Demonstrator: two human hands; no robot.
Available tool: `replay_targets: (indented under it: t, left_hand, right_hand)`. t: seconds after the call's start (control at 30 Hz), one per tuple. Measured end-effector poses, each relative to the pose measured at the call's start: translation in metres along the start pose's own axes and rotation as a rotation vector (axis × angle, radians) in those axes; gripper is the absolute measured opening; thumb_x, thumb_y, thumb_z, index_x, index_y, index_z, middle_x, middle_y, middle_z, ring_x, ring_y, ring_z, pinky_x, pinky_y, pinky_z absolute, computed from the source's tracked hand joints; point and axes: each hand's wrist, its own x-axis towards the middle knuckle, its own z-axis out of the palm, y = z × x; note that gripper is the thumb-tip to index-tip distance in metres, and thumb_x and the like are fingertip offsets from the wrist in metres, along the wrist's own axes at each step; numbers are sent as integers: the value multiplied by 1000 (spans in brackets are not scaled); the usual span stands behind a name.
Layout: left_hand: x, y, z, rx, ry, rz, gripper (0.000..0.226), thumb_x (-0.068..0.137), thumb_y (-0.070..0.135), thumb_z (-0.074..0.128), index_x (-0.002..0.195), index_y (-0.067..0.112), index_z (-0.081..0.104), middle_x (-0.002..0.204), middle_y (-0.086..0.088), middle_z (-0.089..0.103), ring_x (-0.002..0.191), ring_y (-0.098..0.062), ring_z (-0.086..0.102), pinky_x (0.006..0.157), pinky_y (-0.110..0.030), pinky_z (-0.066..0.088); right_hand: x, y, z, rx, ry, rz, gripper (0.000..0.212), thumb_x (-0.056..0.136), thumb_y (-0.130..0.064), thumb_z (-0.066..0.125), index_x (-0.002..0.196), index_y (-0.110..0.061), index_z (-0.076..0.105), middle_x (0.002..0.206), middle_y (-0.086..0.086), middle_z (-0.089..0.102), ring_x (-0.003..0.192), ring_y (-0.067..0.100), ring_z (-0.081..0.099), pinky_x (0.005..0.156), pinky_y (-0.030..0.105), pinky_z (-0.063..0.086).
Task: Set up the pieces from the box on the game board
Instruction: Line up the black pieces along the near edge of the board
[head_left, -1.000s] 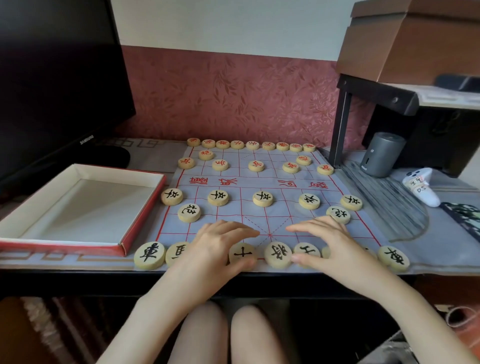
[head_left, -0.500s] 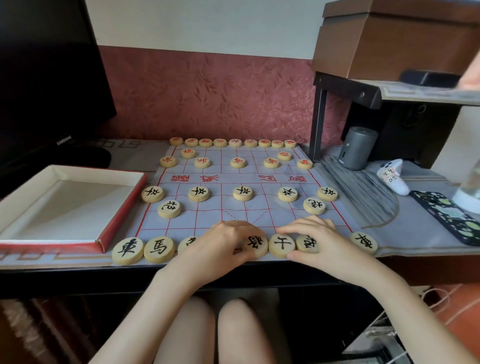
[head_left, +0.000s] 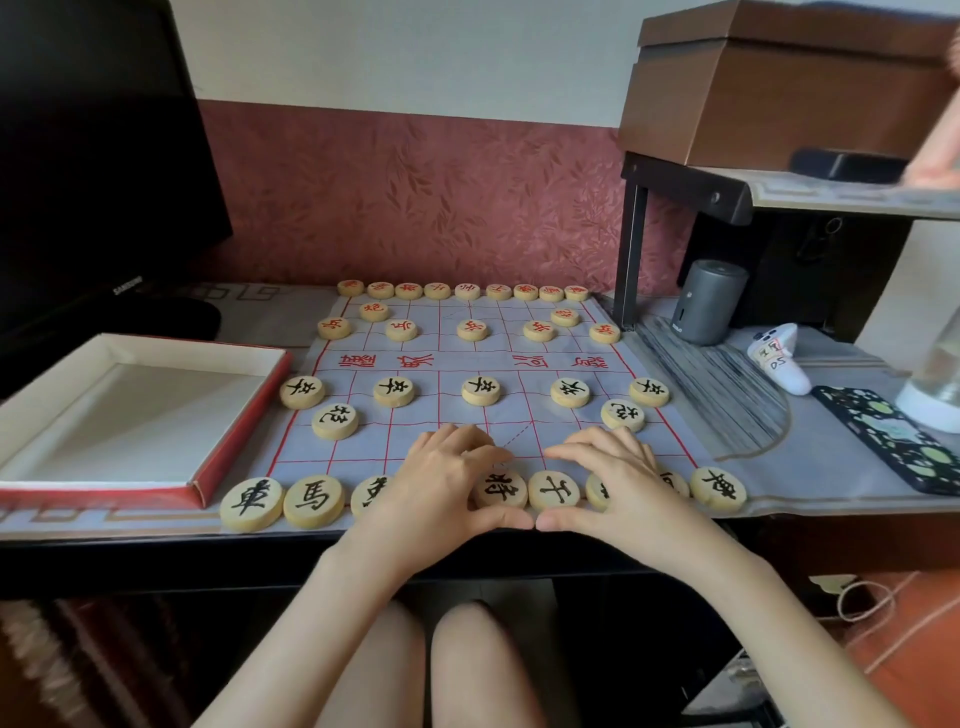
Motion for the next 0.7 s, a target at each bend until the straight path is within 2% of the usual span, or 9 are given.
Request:
replay_targets:
  t: [0.07,0.1,0.23,0.3,0.37,0.47,0.57,0.63,0.7]
  left_hand:
    - [-2,-2,-5,-61,-35,4,77,65,74,39,125,30,53,124,11,53,116,-9,45,100,-24,31]
    - [-3,-1,-9,-89,-48,9,74,66,72,40,127,31,51,128,13,51,119,-6,44,103,-23,29]
    - [-6,-1,-15,-141,-84,20,48,81,41,62,127,33,51,128,15,55,116,-3,47,99,-14,29]
    - [-5,-2,-15,-131,-88,38,40,83,28,64,122,30,56,123,14,59,112,-3,50,98,-14,31]
    - [-4,-4,-12,-151,-77,23,38,80,30,66,118,29,59,116,12,60,108,-6,52,98,-19,35]
    - [-3,-2,-8,-125,-49,-29,45,75,47,68,117,33,59,111,11,55,102,-13,50,84,-12,36]
    - [-2,1,-7,-55,-27,-45,52,73,53,66,120,33,57,112,9,52,102,-10,45,73,-2,28]
    - [-3,2,-7,-60,-21,-44,57,72,56,66,123,33,54,116,11,49,104,-5,41,72,-1,29]
    - [-4,1,-8,-88,-27,-32,61,71,58,65,126,35,52,121,16,46,103,1,35,76,-3,30]
  right_hand:
    - [-3,-1,-6,62,-57,-13,62,75,-54,66,131,-38,44,121,-29,37,121,-2,24,99,7,13]
    - [-5,0,-8,99,-84,-3,57,80,-44,67,131,-41,42,119,-33,34,120,-5,23,101,11,14]
    - [-9,1,-9,143,-108,52,50,86,-32,63,128,-49,43,115,-27,37,118,4,27,97,21,21]
    - [-7,1,-8,140,-75,34,49,83,-33,67,126,-45,47,111,-30,39,113,-4,26,92,15,20]
    - [-4,0,-7,102,-44,8,49,79,-37,70,124,-38,51,102,-34,40,100,-18,22,89,4,16]
    - [0,-1,0,9,6,-20,62,68,-65,63,121,-33,56,99,-26,45,97,-5,24,93,2,9]
    - [2,5,9,-36,37,-14,94,48,-93,35,117,-33,58,101,-19,47,102,5,28,91,9,12]
    - [1,5,8,-44,42,-20,93,52,-92,33,122,-36,54,109,-22,46,109,5,29,88,14,14]
    - [-2,1,0,19,-3,-7,75,65,-74,57,130,-41,43,117,-34,35,116,-2,23,94,16,13]
